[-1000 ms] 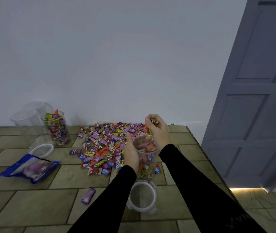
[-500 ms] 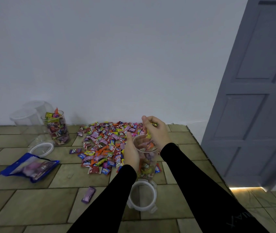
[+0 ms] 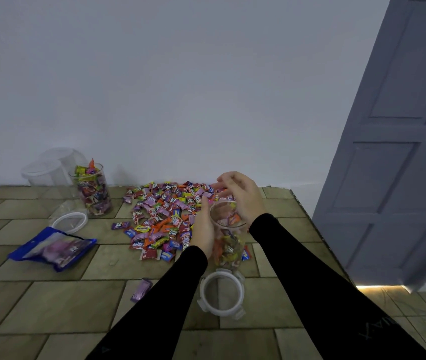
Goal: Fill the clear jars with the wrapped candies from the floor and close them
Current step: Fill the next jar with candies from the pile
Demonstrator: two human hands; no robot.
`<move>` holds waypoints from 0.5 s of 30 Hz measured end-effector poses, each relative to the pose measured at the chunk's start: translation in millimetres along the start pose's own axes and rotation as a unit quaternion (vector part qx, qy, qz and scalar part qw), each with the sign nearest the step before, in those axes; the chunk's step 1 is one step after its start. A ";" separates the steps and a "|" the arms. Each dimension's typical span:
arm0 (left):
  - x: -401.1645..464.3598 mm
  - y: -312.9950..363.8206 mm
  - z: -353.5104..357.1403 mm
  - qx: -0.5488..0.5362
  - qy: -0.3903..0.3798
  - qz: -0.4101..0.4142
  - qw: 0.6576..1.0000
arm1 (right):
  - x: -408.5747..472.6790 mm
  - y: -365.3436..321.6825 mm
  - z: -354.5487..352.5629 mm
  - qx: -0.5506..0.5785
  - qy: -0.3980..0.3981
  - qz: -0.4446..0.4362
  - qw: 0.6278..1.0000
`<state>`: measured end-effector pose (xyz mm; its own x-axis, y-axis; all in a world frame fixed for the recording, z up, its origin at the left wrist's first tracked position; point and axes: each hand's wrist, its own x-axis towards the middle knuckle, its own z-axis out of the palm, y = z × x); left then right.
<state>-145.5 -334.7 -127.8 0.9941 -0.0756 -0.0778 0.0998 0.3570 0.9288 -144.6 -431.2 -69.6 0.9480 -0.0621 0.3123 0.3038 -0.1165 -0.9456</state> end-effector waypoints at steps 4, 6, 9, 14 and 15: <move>-9.1 9.2 -31.3 0.139 0.019 0.087 0.986 | -4.4 -13.2 15.5 -0.171 -0.001 -0.092 0.981; -13.9 8.4 -51.6 0.213 0.038 0.121 0.969 | -13.6 -20.6 33.2 -0.207 -0.031 -0.124 0.970; -21.4 -2.6 -89.5 0.421 0.117 0.172 0.883 | -36.0 -14.4 68.7 -0.262 -0.084 -0.167 0.947; -51.8 -22.8 -132.7 0.655 0.165 0.041 0.736 | -58.5 48.9 109.8 -0.384 -0.176 -0.081 0.903; -56.8 -26.3 -138.1 0.672 0.167 0.015 0.721 | -60.6 60.0 113.7 -0.414 -0.180 -0.049 0.891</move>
<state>-198.7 -211.1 -197.9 0.9721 0.2222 0.0756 0.1700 -0.8887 0.4258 -173.0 -321.7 -155.7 0.9350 0.2928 0.2002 0.3541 -0.8041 -0.4775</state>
